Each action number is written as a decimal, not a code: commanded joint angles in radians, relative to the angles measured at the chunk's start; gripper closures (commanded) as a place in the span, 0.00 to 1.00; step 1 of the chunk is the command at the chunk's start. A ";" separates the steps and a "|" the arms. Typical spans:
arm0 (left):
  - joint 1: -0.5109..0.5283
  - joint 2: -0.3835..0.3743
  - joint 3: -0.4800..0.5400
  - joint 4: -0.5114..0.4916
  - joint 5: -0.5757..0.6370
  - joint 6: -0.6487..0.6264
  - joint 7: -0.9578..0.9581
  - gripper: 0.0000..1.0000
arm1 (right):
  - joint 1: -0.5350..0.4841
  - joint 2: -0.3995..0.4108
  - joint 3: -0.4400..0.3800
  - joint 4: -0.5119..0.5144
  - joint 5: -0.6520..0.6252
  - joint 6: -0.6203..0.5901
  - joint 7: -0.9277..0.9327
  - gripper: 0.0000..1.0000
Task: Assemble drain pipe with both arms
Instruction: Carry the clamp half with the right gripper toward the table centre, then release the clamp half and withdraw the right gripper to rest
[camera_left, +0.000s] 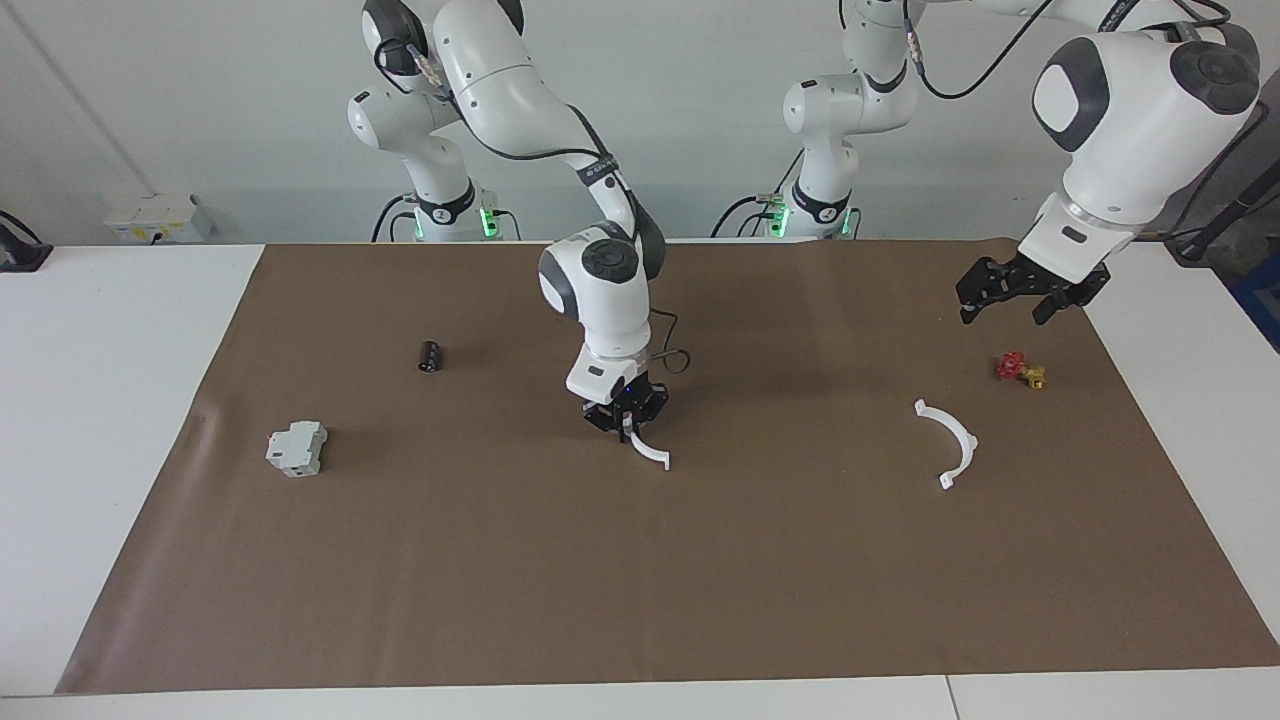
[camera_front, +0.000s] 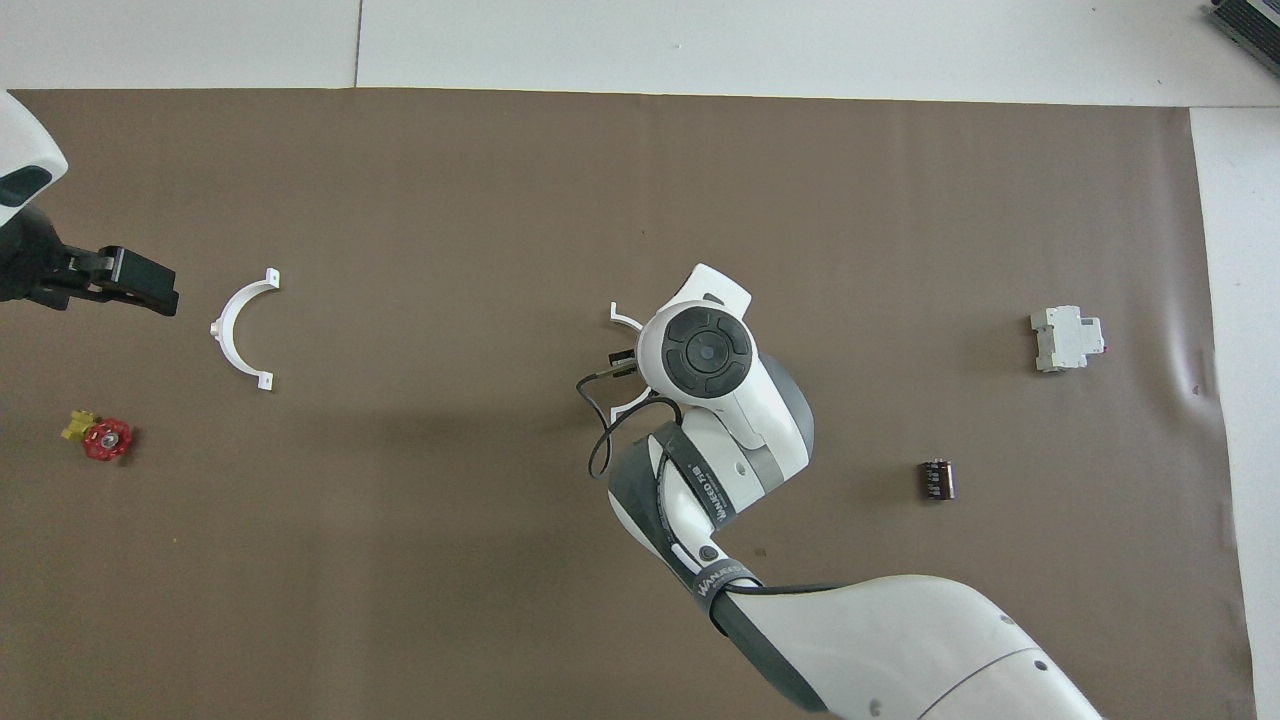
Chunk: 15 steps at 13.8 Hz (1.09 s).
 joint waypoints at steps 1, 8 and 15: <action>-0.005 -0.007 0.006 0.003 -0.013 -0.001 -0.009 0.00 | 0.002 0.004 0.000 -0.008 -0.025 0.032 -0.005 0.00; 0.006 0.013 0.006 -0.009 -0.008 0.050 -0.006 0.00 | -0.053 -0.114 -0.040 0.017 -0.025 -0.066 -0.002 0.00; 0.061 0.100 0.014 -0.017 -0.011 0.133 -0.004 0.00 | -0.302 -0.315 -0.043 0.017 -0.019 -0.305 -0.024 0.00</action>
